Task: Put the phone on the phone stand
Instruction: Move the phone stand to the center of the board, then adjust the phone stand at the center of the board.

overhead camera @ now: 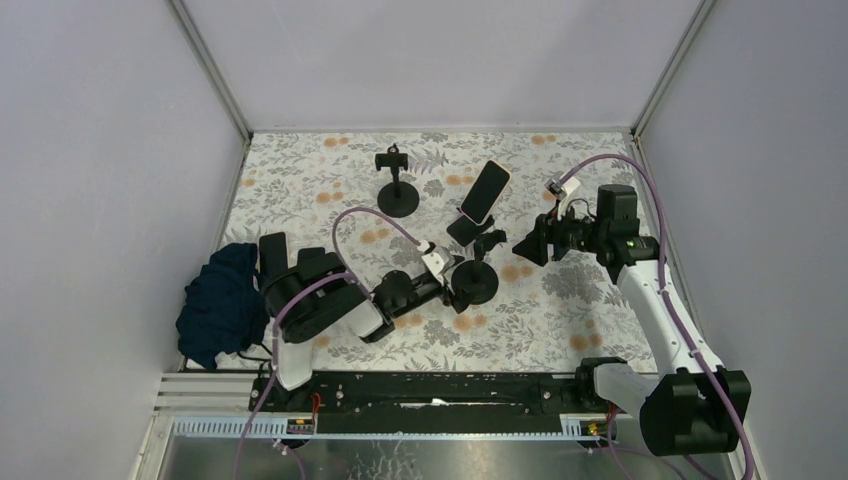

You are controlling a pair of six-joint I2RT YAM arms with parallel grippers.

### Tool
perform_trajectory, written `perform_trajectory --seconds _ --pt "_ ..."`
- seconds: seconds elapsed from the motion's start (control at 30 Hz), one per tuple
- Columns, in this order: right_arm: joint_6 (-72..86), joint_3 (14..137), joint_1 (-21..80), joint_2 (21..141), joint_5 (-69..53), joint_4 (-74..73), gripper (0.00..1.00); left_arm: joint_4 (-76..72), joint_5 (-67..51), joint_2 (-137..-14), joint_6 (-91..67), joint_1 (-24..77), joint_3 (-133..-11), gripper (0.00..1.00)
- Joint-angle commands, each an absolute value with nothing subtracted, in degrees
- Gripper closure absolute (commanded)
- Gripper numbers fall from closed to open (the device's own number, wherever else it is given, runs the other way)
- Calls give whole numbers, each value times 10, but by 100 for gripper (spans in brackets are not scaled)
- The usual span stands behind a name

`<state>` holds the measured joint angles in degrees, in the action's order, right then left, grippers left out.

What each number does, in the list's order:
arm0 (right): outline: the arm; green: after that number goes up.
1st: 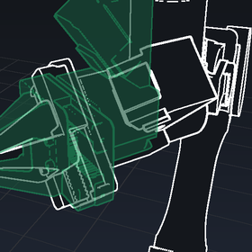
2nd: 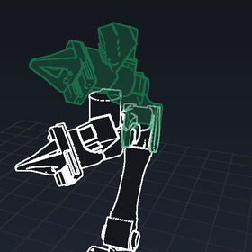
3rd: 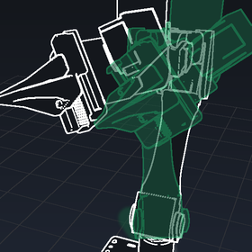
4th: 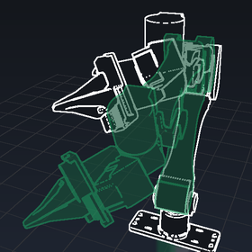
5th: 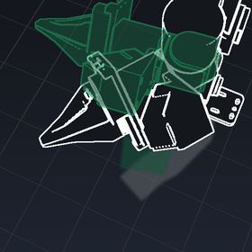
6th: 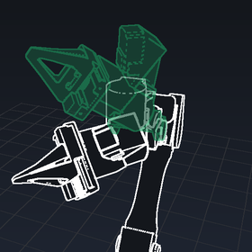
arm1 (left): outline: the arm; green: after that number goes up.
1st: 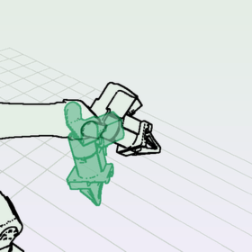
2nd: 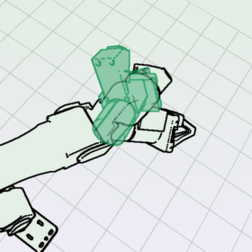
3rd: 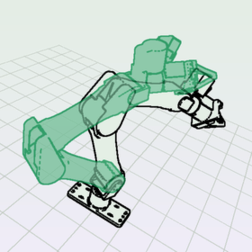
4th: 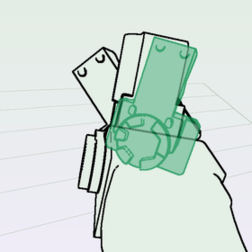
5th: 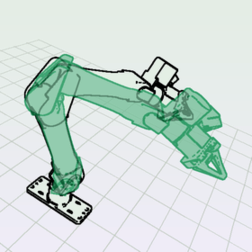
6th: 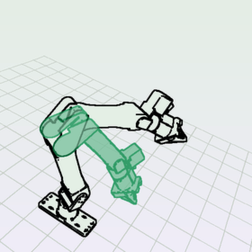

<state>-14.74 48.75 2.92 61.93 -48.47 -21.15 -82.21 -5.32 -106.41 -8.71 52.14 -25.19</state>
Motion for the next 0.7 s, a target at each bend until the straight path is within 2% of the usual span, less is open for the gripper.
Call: perform_trajectory --seconds 0.0,0.13,0.47,0.6,0.67 --pt "-157 487 27 627 -479 -201 35 -914 -29 -1122 -44 526 -305 8" --pt "-156 487 27 634 -482 -201 35 -913 -32 -1153 -49 526 -335 16" --pt "-145 472 26 653 -467 -182 37 -913 -31 -1182 -64 517 -343 55" --pt "-136 457 28 662 -487 -161 39 -911 -75 -1179 -60 501 -337 80" --pt "-137 445 29 660 -505 -146 40 -911 -120 -1174 -62 486 -327 89"
